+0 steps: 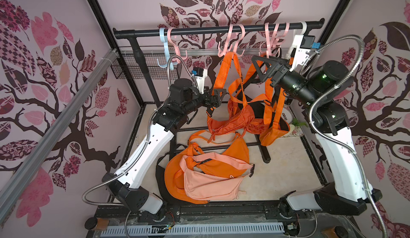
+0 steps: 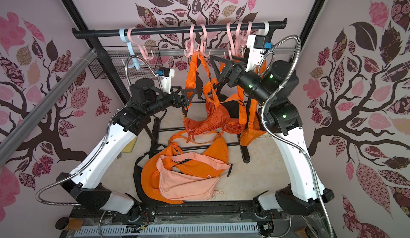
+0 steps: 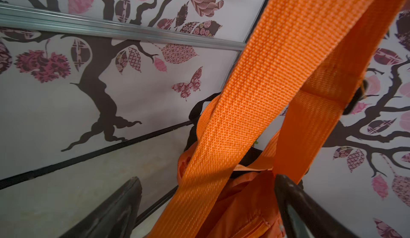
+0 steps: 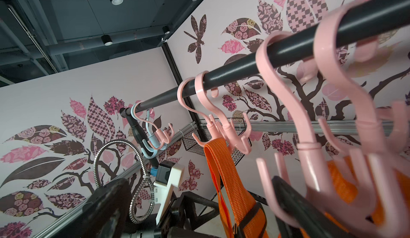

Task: Hang the bag on a hook
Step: Hang the bag on the hook.

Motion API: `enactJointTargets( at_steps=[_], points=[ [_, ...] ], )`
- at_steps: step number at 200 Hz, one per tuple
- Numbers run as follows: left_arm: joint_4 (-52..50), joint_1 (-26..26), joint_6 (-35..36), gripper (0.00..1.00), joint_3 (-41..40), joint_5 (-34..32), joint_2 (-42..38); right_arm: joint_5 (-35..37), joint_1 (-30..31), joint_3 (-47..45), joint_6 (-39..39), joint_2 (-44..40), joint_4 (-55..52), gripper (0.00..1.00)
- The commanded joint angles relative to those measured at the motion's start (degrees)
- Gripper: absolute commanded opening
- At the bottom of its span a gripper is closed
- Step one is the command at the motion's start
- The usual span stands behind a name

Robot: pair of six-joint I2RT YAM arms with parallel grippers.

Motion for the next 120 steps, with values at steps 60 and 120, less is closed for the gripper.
enactJointTargets(
  at_steps=[60,120],
  points=[
    [-2.2,1.0,0.2,0.98,-13.2,-7.2,-10.3,-13.2,-0.2,2.5,4.1,-3.2,-5.1,1.00],
    [2.5,1.1,0.8,0.98,-27.2,-9.5,-17.6,-20.7,-9.2,2.6,22.9,0.0,0.1,1.00]
  ],
)
